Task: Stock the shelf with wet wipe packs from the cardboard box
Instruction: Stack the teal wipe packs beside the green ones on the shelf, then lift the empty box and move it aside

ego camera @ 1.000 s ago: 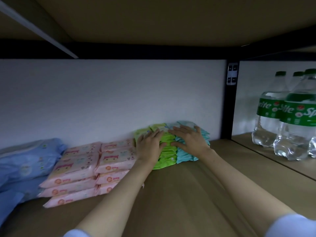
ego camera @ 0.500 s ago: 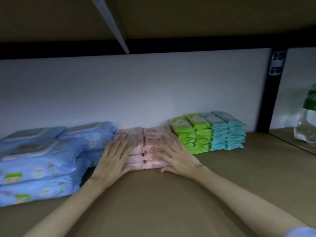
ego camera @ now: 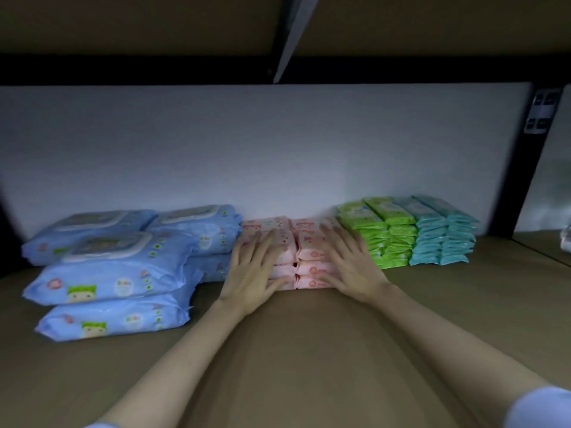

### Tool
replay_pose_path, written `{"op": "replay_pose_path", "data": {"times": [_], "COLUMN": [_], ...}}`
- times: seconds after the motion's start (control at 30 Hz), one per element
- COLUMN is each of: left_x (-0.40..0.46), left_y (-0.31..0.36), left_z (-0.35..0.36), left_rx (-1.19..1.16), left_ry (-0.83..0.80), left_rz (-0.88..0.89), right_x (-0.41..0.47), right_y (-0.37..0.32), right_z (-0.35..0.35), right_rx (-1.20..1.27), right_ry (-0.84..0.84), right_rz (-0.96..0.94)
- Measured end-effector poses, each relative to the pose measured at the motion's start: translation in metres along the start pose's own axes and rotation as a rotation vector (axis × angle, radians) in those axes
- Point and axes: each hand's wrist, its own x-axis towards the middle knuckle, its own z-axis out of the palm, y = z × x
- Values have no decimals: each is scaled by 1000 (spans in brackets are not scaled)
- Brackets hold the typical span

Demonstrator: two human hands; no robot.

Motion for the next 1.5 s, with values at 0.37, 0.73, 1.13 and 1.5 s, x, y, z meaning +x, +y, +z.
{"op": "replay_pose_path", "data": {"times": [0.37, 0.73, 1.13, 1.5], "left_x": [21, -17, -271, -514], "left_y": [-10, 13, 89, 102], "left_z": [-6, -88, -196, -78], "left_rx": [-50, -287, -699, -759], "left_ry": [-81, -392, -12, -646], "left_rz": [29, -140, -352, -1068], "right_x": [20, -11, -185, -391], "right_y": [-7, -90, -242, -312], "right_z": [-18, -90, -196, -59], "right_rx": [28, 146, 586, 680], "right_ry": [-213, -342, 85, -823], "right_rz": [62, 350, 427, 708]}}
